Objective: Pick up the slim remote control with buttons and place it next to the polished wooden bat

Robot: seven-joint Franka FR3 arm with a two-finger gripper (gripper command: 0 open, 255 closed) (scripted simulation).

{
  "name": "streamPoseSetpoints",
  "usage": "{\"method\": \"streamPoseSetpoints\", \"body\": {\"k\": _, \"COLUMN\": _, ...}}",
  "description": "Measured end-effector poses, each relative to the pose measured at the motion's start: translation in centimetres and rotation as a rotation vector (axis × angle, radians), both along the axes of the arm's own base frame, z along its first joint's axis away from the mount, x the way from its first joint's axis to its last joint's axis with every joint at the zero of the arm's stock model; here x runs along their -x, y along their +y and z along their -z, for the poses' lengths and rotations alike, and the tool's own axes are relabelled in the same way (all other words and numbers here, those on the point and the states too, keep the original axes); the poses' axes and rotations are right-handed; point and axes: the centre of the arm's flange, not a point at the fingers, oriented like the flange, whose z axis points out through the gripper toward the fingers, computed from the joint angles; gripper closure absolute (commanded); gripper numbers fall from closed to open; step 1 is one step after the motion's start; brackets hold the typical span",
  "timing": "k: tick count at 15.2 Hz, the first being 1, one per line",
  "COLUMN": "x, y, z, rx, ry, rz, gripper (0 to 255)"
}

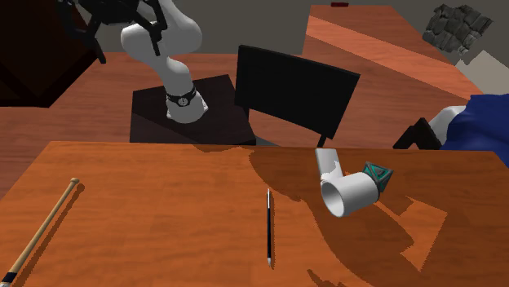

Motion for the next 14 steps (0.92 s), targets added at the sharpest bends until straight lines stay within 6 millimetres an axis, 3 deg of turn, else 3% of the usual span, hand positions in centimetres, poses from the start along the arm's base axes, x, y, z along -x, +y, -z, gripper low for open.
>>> {"method": "streamPoseSetpoints", "body": {"k": 3, "x": -0.5, "y": 1.3, "z": 0.8, "rx": -0.002, "ry": 0.003, "rz": 0.014, "gripper": 0}}
{"method": "streamPoseSetpoints", "body": {"k": 14, "x": -5.3, "y": 12.3, "z": 8.0, "rx": -0.024, "ry": 0.031, "rz": 0.142, "gripper": 0}}
